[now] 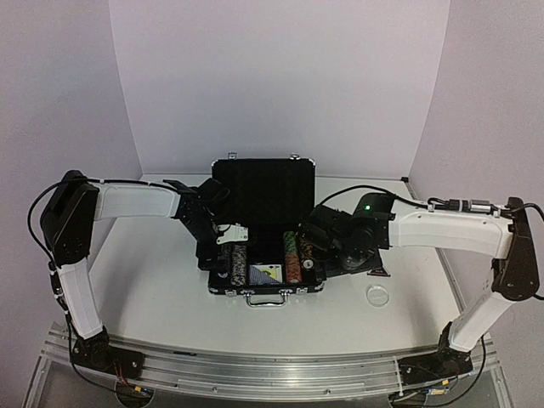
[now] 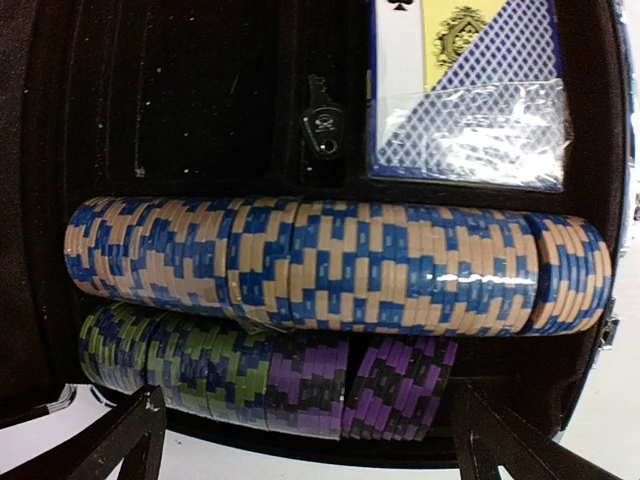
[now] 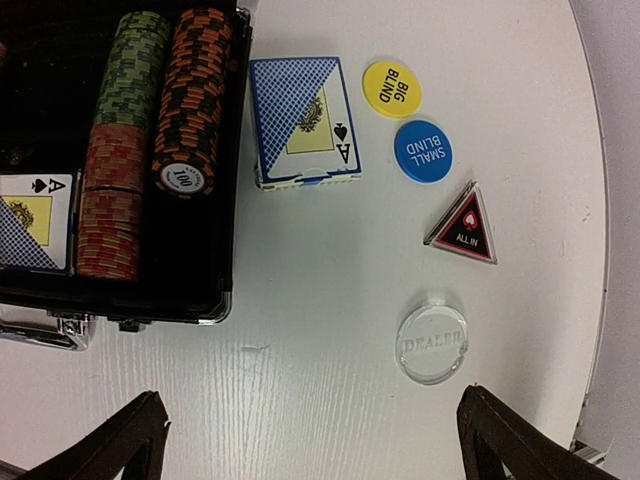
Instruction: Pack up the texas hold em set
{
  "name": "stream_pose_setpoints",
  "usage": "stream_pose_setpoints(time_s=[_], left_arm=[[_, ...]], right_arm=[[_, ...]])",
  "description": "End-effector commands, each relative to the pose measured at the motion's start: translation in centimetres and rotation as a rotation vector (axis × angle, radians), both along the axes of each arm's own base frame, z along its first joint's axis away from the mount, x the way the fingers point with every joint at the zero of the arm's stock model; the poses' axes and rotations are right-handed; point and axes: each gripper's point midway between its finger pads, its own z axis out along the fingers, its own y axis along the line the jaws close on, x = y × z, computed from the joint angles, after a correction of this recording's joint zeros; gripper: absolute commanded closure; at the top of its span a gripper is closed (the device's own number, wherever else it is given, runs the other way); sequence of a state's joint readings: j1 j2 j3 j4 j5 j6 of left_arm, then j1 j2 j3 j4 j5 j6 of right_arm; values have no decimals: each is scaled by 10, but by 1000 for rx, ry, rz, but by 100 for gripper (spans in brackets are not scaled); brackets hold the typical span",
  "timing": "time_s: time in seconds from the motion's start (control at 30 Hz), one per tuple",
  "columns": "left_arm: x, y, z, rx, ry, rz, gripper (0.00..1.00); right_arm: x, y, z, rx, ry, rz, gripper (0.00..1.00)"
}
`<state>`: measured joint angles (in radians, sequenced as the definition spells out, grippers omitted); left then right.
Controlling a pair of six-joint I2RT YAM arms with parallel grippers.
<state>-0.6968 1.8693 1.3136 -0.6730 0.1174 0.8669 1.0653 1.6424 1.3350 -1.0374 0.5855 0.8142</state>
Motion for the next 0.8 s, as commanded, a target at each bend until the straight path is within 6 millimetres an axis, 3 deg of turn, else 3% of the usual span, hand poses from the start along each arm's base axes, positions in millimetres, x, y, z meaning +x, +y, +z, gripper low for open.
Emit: stream_pose_setpoints(time_s=[0.0,0.13,0.23,0.3,0.43,0.5,0.57,0.63,0.77], left_arm=[[-26,-9,50,-125,22,-108,0],[-33,-10,86,-193,-24,-139,0],[-24,-17,120,-249,-82,-102,0],[-4,-27,155,-322,-162,-35,0],[47,-44,250,-600,-353,245,0],[71,-41,298,-794,-403,461,0],[91,-25,326,-976,-397,737,0],[100,-7,322,-1060,-333,978,0],[88,8,272,-1029,-191,1158,0]], right_arm=[[3,3,12,25,-12,3,2],[3,5,17,35,-17,16,2],[5,4,26,46,-42,16,2],[8,-1,32,49,-68,6,2],[18,-32,32,75,-73,-97,2],[23,-50,25,112,-43,-154,2],[31,-58,22,180,-24,-172,2],[39,-67,21,210,-7,-171,2],[50,-72,15,243,60,-114,2]])
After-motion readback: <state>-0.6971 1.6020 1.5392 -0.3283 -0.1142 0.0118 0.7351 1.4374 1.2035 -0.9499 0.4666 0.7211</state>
